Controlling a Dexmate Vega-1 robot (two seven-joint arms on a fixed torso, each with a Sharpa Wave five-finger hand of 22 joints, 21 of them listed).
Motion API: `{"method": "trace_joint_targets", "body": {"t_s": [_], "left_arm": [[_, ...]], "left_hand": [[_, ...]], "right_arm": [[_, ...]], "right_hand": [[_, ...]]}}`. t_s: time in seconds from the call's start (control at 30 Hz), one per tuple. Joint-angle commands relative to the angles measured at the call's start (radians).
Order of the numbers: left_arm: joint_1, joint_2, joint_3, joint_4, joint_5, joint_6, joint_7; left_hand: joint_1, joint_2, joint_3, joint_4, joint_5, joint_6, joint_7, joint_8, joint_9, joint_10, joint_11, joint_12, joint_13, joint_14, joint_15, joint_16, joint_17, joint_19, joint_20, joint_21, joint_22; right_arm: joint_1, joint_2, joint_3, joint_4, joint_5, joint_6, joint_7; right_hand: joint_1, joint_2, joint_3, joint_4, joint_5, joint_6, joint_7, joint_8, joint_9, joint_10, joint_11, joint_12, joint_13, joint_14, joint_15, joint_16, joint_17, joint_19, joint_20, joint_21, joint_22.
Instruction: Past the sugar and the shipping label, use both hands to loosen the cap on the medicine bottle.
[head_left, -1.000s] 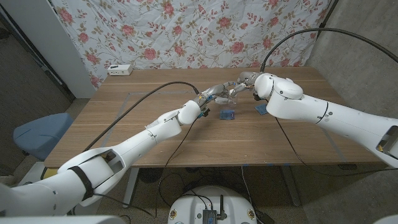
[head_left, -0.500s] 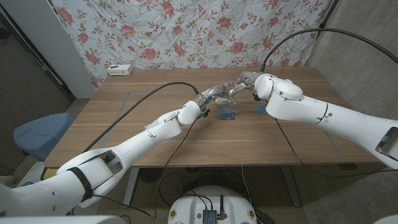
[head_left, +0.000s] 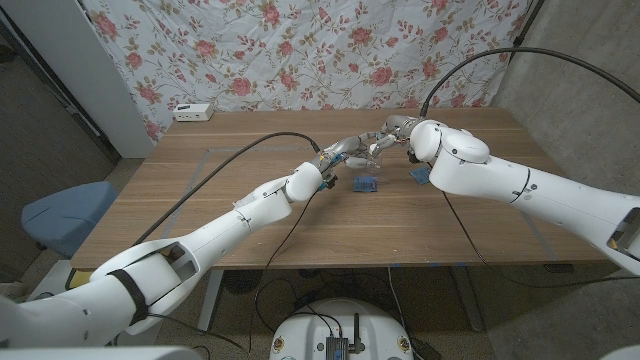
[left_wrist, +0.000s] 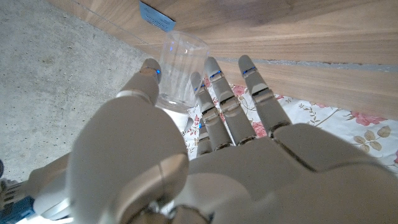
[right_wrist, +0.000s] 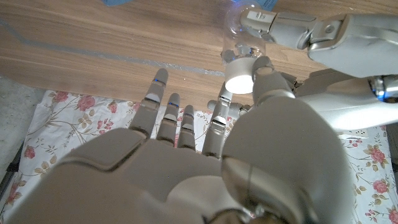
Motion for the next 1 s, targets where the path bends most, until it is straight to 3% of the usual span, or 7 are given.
{"method": "trace_joint_targets", "body": {"t_s": [0.03, 0.2, 0.53, 1.0], "left_arm": [[-0.002, 0.000, -0.001, 0.005, 0.000, -0.006, -0.004], [-0.006, -0.002, -0.002, 0.014, -0.003, -0.010, -0.005], [-0.010, -0.007, -0.001, 0.026, -0.008, -0.011, -0.009], [-0.020, -0.019, 0.004, 0.051, -0.011, -0.018, -0.003]], "left_hand": [[0.003, 0.012, 0.008, 0.002, 0.006, 0.009, 0.002, 0.005, 0.002, 0.027, -0.017, 0.004, 0.005, -0.004, -0.039, 0.004, 0.003, -0.004, 0.001, 0.001, 0.002], [0.000, 0.013, 0.008, 0.003, 0.006, 0.008, 0.002, 0.005, 0.002, 0.030, -0.017, 0.005, 0.005, -0.004, -0.037, 0.004, 0.003, -0.005, 0.001, 0.001, 0.002], [0.000, 0.013, 0.009, 0.003, 0.006, 0.010, 0.000, 0.005, 0.002, 0.025, -0.018, 0.003, 0.005, -0.004, -0.038, 0.004, 0.003, -0.006, 0.000, 0.001, 0.002], [-0.002, 0.014, 0.010, 0.003, 0.007, 0.009, 0.001, 0.005, 0.002, 0.023, -0.017, 0.004, 0.005, -0.004, -0.036, 0.004, 0.003, -0.006, 0.001, 0.001, 0.002]], "right_arm": [[-0.016, -0.004, 0.021, -0.001, 0.017, 0.022, -0.016], [-0.020, 0.000, 0.032, 0.008, 0.029, 0.034, -0.016], [-0.025, 0.000, 0.052, 0.023, 0.052, 0.060, -0.007], [-0.048, -0.007, 0.096, 0.035, 0.091, 0.105, -0.010]], "right_hand": [[0.017, 0.011, 0.012, 0.000, 0.007, 0.027, -0.036, 0.011, 0.005, 0.007, -0.005, -0.001, 0.000, 0.006, -0.005, 0.005, 0.007, 0.007, -0.005, -0.001, 0.000], [0.042, 0.025, 0.024, -0.004, 0.007, 0.042, -0.069, 0.018, 0.001, 0.019, -0.017, 0.001, 0.000, 0.007, -0.012, 0.007, 0.009, 0.006, -0.008, -0.003, 0.001], [0.088, 0.051, 0.046, -0.009, 0.007, 0.039, -0.083, 0.018, -0.005, 0.023, -0.033, -0.002, -0.002, 0.005, -0.025, 0.008, 0.010, 0.006, -0.017, -0.005, 0.001], [0.127, 0.061, 0.054, -0.008, 0.006, 0.036, -0.131, 0.011, -0.017, 0.017, -0.061, -0.010, -0.003, -0.005, -0.040, 0.005, 0.009, 0.008, -0.004, -0.006, 0.001]]}}
